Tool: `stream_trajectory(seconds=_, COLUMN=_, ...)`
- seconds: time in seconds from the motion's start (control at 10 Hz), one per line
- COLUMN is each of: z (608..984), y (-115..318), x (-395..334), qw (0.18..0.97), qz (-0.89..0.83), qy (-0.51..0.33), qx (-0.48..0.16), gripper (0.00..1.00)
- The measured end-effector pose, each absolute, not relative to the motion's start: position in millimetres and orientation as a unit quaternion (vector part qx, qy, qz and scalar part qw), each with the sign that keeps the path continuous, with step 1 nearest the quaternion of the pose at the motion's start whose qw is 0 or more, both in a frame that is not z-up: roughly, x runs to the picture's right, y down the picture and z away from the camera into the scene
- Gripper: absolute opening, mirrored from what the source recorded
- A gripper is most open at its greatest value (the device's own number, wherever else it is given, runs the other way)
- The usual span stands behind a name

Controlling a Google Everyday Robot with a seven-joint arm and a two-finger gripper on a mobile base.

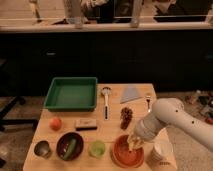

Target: Place banana in red bowl

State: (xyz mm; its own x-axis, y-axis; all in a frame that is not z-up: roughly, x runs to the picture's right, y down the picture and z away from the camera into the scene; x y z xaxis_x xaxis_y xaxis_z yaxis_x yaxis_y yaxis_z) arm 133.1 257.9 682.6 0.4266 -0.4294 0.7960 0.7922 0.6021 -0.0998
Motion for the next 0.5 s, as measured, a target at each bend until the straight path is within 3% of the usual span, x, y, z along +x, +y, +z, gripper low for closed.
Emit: stream_trajectory(seconds=0.5, z=679.1, y=282.4, x=138.6, qw=0.807, qz=-0.367, qy=-0.388, qx=-0.251, gripper=0.00)
